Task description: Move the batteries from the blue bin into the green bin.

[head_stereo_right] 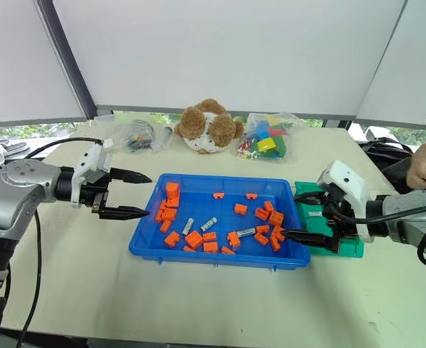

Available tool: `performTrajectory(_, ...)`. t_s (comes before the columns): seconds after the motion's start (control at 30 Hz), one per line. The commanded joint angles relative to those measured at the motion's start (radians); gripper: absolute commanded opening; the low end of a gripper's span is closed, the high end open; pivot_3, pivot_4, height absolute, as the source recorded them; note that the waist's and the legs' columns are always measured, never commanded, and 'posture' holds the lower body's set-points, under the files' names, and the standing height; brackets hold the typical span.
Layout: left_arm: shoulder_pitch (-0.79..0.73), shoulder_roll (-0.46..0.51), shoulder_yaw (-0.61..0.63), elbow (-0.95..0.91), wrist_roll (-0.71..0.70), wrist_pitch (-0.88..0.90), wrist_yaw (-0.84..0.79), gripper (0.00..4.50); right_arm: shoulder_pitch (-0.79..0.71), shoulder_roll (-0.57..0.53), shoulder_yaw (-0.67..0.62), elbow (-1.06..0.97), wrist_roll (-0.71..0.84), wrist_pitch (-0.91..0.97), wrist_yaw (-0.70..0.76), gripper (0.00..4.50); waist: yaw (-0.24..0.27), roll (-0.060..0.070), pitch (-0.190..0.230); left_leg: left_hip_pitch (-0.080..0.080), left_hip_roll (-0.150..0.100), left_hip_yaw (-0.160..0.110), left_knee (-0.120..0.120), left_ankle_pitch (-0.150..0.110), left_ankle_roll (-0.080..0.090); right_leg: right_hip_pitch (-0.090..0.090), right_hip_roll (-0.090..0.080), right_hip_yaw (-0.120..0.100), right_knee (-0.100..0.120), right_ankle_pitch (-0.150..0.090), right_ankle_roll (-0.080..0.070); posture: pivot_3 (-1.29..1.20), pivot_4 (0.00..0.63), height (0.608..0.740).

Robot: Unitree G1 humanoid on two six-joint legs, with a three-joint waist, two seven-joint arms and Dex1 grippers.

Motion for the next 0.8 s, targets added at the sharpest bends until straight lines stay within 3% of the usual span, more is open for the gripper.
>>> performTrajectory(0.03,-0.017,-0.003,0.026,-0.014,-0.009,0.000,0.014,4.50,-0.035,-0.006,0.002,-0.013,0.017,-0.004,-0.001,4.49,0.000,0.000,0.000,0.000,0.000,0.000,0.000,0.000,0.000,0.000,0.000,0.000,0.000,0.000,0.000,0.00,0.150,0.731)
performTrajectory(0.5,0.000,-0.024,0.040,-0.082,-0.050,0.066,0.057,4.50,-0.234,0.081,0.156,0.083,-0.031,0.002,-0.086,4.49,0.000,0.000,0.000,0.000,0.000,0.001,0.000,0.000,0.000,-0.001,0.000,0.000,0.000,0.000,0.000,0.00,0.150,0.731)
performTrajectory(0.8,-0.003,-0.016,0.038,-0.070,-0.039,0.051,0.059,4.50,-0.388,0.179,0.336,0.141,-0.071,0.046,-0.084,4.49,-0.001,0.000,0.000,-0.001,0.001,0.002,0.000,0.000,0.000,-0.002,0.000,0.001,0.000,0.000,0.000,0.00,0.150,0.731)
